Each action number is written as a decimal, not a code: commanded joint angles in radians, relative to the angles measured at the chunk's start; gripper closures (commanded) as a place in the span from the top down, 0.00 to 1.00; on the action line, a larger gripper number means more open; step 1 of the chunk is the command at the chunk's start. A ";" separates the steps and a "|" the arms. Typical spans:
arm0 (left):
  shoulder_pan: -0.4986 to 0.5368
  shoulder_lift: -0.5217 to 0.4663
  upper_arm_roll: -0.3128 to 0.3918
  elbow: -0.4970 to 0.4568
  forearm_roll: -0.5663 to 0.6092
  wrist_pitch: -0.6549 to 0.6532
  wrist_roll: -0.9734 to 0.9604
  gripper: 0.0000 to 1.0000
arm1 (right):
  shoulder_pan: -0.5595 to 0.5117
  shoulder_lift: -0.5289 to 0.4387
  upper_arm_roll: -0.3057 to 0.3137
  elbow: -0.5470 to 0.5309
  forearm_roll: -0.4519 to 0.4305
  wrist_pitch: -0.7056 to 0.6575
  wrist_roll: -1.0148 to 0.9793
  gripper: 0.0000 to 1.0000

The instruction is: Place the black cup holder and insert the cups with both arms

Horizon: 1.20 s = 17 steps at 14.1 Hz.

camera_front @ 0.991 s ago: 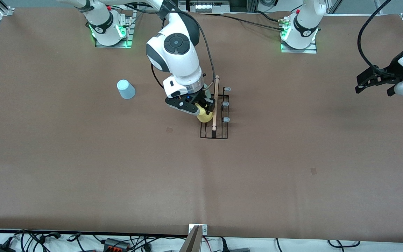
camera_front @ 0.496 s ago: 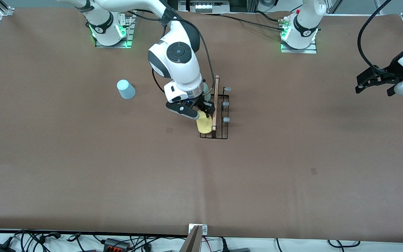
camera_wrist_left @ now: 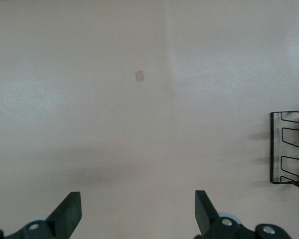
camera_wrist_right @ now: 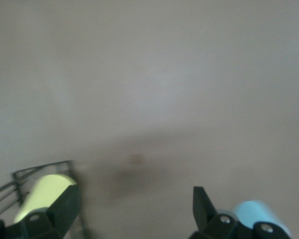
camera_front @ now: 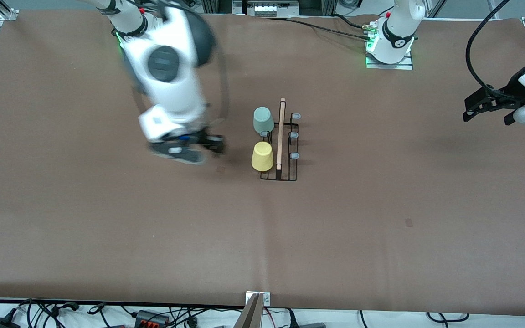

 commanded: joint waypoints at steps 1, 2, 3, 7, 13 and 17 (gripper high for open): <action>-0.008 0.013 0.012 0.026 -0.022 -0.016 0.016 1.00 | -0.177 -0.123 0.018 -0.034 0.028 -0.114 -0.263 1.00; -0.008 0.013 0.012 0.026 -0.022 -0.016 0.016 1.00 | -0.237 -0.151 0.015 -0.035 0.057 -0.165 -0.364 1.00; -0.008 0.013 0.011 0.026 -0.022 -0.016 0.016 1.00 | -0.289 -0.165 0.002 -0.032 0.066 -0.206 -0.449 1.00; -0.008 0.013 0.011 0.026 -0.022 -0.016 0.016 1.00 | -0.420 -0.260 -0.109 -0.026 0.069 -0.233 -0.622 1.00; -0.006 0.013 0.012 0.026 -0.022 -0.017 0.016 1.00 | -0.451 -0.234 -0.109 -0.023 0.113 -0.270 -0.661 1.00; -0.006 0.013 0.012 0.026 -0.022 -0.017 0.016 1.00 | -0.446 -0.202 -0.106 -0.021 0.126 -0.266 -0.752 1.00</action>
